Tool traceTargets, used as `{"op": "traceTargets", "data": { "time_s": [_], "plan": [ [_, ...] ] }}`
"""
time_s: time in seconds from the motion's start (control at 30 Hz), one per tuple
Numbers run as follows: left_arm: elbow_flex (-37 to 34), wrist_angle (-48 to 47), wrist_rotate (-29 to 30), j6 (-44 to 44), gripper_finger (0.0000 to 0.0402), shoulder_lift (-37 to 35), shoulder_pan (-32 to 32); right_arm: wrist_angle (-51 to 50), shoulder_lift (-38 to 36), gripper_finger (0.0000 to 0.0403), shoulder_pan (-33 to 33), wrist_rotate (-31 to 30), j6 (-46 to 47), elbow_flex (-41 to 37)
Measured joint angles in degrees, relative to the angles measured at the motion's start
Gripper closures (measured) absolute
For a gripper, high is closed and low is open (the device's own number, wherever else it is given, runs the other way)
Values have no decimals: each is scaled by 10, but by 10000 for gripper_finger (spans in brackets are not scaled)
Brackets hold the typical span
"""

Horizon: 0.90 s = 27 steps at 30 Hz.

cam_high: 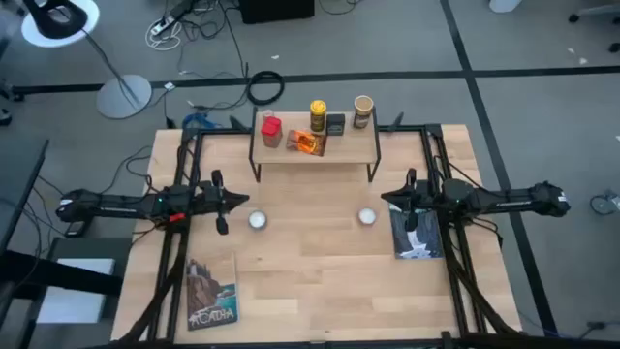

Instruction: Shelf spices

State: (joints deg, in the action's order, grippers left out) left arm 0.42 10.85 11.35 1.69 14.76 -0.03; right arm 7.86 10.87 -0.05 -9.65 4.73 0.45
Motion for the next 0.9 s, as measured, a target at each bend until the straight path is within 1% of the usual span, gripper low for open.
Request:
{"op": "traceTargets", "data": {
  "time_s": [0.9],
  "plan": [
    [0, 0, 4, 0, 391, 0, 0, 0, 0, 392, 0, -12, 2, 0]
  ]
}}
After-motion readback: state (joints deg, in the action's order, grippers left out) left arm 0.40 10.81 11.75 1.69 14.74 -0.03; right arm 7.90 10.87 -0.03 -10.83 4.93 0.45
